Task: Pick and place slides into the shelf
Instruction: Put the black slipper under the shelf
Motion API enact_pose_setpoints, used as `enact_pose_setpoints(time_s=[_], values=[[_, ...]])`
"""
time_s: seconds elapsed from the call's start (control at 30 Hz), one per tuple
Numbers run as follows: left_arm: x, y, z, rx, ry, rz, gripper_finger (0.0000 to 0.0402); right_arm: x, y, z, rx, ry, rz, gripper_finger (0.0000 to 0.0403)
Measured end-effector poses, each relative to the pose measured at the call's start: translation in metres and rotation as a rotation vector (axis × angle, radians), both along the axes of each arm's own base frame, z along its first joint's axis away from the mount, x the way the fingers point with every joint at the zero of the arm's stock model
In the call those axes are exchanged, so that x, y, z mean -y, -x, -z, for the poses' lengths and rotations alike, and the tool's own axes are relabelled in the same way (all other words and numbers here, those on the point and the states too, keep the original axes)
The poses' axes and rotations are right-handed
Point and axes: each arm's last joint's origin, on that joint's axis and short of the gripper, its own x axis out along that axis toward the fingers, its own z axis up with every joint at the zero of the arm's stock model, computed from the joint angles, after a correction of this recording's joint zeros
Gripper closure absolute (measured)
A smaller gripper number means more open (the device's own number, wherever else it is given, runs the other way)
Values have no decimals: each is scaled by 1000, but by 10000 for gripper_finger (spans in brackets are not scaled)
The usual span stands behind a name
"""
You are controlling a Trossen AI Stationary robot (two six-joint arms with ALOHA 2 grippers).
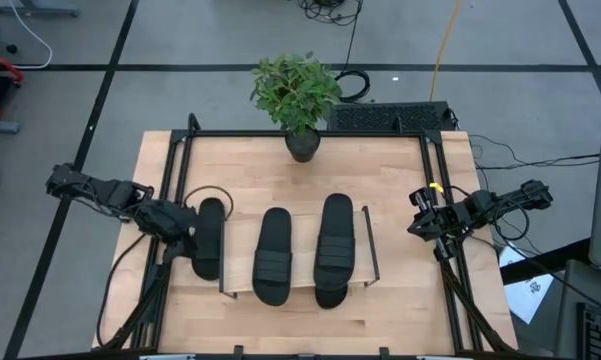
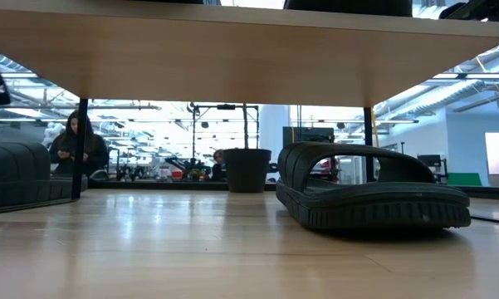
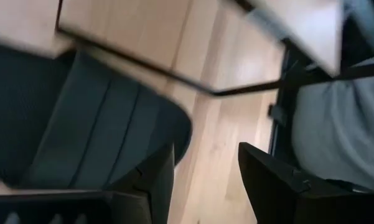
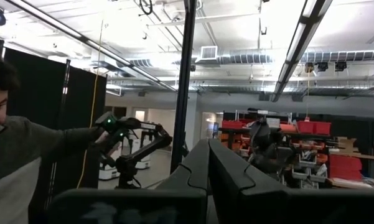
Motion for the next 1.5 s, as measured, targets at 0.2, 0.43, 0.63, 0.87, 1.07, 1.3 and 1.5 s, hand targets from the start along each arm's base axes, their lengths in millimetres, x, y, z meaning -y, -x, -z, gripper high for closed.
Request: enact_pose_setpoints(time_s=[0.2,0.43,0.63,0.87,1.07,1.3,1.5], values=[[21,-13,3,-19,-27,107,247,0,0,0,3,-2,0,403],[46,-27,2,58,-9,237,284,0,0,0,2,-2,-1,403],[40,-22,10,-60,-80,169,295,0,0,-1,7,-4,-1,403],[40,-25,9,-25,-97,75,295,0,1,-2,22,-4,2,403],[43,-36,1,149,-103,21,295,0,1,-2,24,-2,3,403],[39,-46,2,244,-280,-187,295,0,1,-2,23,-2,3,403],[61,-54,-4,267,-462,-10,295,0,1,-2,19,-7,0,403]])
